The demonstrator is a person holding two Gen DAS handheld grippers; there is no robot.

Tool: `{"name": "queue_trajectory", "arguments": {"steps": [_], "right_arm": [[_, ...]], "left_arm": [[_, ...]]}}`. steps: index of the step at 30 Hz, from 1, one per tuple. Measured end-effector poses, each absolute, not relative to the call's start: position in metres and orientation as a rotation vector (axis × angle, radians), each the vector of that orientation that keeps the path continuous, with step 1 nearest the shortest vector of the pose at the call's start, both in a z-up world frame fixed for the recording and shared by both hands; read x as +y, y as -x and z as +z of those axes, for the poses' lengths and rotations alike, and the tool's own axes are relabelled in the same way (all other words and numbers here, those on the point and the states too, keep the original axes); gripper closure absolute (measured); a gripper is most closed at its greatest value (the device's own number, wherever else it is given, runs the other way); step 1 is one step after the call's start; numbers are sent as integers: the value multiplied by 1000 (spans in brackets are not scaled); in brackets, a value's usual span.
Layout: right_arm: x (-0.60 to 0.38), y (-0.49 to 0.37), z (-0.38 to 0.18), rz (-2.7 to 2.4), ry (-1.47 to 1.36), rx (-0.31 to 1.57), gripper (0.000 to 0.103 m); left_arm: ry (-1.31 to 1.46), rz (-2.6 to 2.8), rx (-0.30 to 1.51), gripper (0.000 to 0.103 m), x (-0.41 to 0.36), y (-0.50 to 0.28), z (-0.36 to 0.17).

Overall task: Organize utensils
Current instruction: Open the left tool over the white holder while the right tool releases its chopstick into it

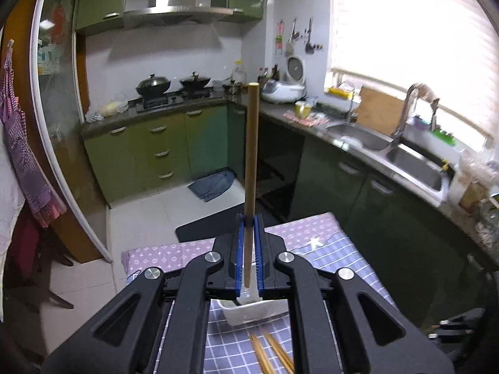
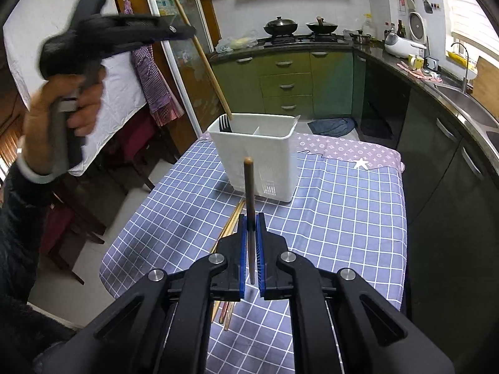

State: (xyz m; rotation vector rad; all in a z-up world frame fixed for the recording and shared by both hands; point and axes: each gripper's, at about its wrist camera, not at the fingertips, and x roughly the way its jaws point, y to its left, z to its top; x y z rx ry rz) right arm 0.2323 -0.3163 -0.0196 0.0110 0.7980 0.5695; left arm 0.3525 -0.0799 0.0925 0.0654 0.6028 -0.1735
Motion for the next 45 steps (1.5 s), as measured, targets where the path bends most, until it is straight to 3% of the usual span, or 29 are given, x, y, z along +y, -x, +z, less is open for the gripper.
{"name": "queue_trajectory", "arguments": {"steps": [10,19,23,34,43,45], "right_arm": [[-319,-248,8,570,-44,766,97],[-312,-289,86,558,-131,596,97],[-300,-320,110,488,-141,523,97],[-264,-402,47,421,-130,700,96],[-271,-368,49,460,-97,660,95],[-279,-344,53,481,-100,639,89]], "left_arm": [[-101,-147,811,92,-75,-376,18],[-56,-163,772,77,-47,-338,36],[-59,-171,765,77,-38,-312,42],[-65,-180,834,73,-21,-274,29],[-82,-206,920,69,-38,-279,2],[-92,-211,937,69,-45,-279,-7]]}}
